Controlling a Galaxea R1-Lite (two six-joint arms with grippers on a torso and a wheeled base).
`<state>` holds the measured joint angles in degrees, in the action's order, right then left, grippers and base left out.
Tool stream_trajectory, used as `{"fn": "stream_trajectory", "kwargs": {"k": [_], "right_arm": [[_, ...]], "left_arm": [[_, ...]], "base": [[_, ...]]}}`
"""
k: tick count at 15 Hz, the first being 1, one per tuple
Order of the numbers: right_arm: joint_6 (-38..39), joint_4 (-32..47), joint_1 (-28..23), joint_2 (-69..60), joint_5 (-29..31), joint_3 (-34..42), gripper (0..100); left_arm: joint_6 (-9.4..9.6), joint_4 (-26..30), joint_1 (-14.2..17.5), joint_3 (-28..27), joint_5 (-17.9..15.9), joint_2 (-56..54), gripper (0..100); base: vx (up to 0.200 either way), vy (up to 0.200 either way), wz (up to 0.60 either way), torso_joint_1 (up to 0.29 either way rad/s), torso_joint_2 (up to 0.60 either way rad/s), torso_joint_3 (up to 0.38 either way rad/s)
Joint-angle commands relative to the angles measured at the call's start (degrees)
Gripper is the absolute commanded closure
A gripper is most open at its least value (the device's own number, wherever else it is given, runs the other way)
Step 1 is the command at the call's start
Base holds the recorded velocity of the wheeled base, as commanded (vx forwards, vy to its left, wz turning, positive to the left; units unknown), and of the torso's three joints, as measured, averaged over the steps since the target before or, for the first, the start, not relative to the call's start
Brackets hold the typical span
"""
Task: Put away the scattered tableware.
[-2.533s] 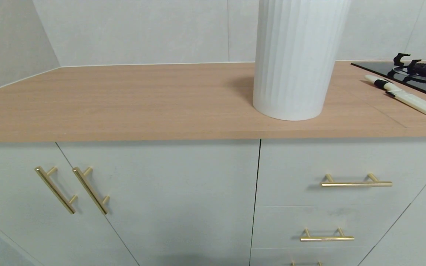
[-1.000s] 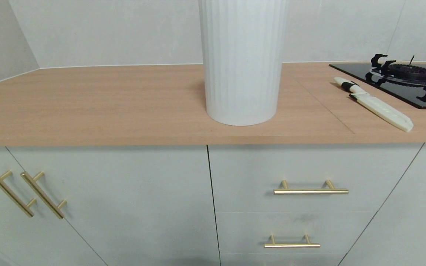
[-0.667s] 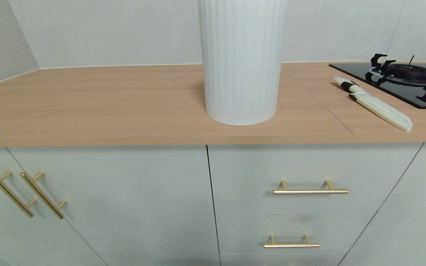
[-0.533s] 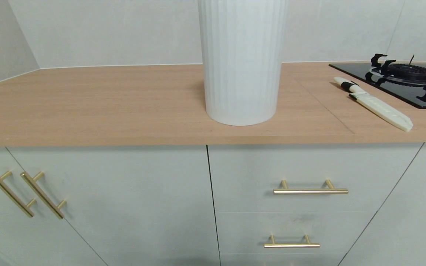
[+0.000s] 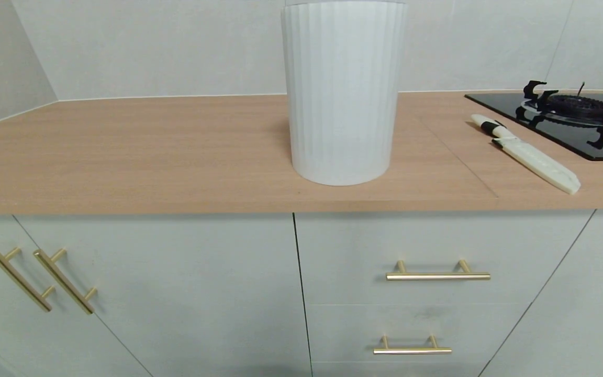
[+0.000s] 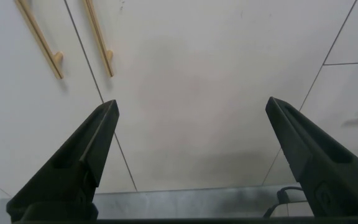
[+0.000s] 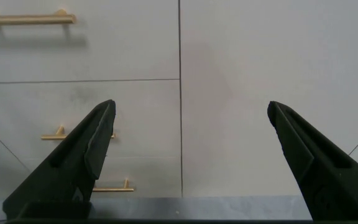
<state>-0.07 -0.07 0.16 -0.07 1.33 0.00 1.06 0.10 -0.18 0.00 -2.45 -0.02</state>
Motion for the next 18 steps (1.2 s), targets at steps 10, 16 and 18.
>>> {"fn": "stream_trajectory", "kwargs": {"k": [10, 16, 18], "right_arm": [[0.0, 0.0, 0.0, 0.1, -0.1, 0.0, 0], [0.0, 0.0, 0.0, 0.1, 0.0, 0.0, 0], [0.0, 0.0, 0.0, 0.1, 0.0, 0.0, 0]], "left_arm": [[-0.01, 0.0, 0.0, 0.0, 0.0, 0.0, 0], [-0.01, 0.0, 0.0, 0.0, 0.0, 0.0, 0], [-0.01, 0.0, 0.0, 0.0, 0.0, 0.0, 0]], "base": [[0.0, 0.0, 0.0, 0.162, -0.43, -0.271], [0.0, 0.0, 0.0, 0.22, -0.48, -0.275], [0.0, 0.0, 0.0, 0.225, -0.49, -0.266]]}}
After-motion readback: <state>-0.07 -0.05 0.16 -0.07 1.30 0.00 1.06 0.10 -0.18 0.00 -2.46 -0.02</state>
